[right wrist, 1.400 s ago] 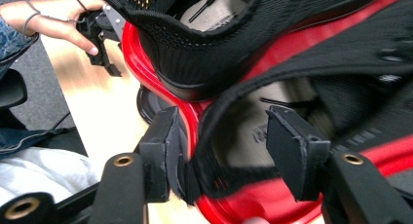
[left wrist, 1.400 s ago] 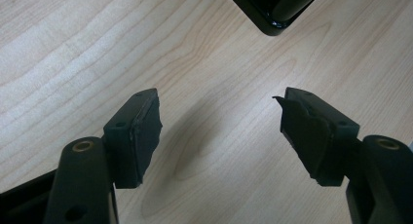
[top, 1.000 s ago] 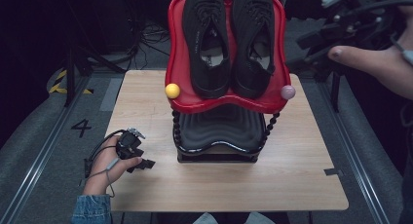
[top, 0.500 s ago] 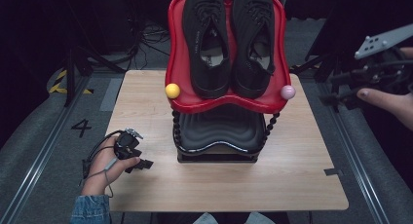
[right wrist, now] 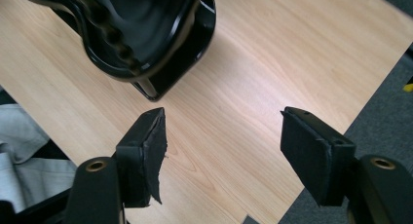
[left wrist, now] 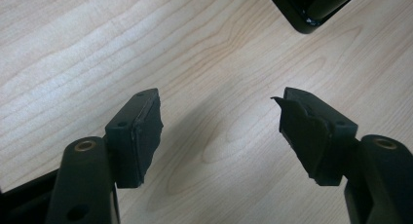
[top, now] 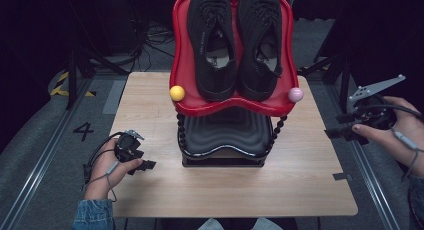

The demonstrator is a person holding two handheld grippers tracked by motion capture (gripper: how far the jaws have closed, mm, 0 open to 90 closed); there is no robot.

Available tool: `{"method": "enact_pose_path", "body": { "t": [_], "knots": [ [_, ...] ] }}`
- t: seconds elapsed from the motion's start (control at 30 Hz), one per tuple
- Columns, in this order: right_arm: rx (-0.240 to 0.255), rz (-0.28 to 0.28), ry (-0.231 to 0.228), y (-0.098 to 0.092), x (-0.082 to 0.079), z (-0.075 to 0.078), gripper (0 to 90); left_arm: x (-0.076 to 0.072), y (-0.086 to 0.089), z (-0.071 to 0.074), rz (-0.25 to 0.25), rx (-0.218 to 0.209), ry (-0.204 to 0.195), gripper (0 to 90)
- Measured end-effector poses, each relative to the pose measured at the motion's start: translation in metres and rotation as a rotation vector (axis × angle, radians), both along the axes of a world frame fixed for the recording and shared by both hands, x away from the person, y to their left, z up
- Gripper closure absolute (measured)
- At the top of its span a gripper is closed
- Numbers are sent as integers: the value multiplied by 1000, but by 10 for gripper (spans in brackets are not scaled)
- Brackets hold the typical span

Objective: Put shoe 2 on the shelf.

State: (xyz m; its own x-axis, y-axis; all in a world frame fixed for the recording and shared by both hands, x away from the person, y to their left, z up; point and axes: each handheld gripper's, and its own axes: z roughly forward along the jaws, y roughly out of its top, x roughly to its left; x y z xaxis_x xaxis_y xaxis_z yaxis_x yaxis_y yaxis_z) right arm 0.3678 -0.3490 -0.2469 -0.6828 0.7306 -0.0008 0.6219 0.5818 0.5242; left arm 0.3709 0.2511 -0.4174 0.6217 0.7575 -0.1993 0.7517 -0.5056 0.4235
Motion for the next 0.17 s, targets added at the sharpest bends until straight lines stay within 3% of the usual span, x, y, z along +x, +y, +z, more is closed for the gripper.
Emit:
{"method": "enact_pose_path", "body": {
  "t": [0.03,0.17],
  "knots": [
    [0,0,0,0,0,0,334,0,0,0,5,0,-1,326],
    [11,-7,43,-6,3,-40,327,0,2,2,26,-8,-20,321]
  ]
}}
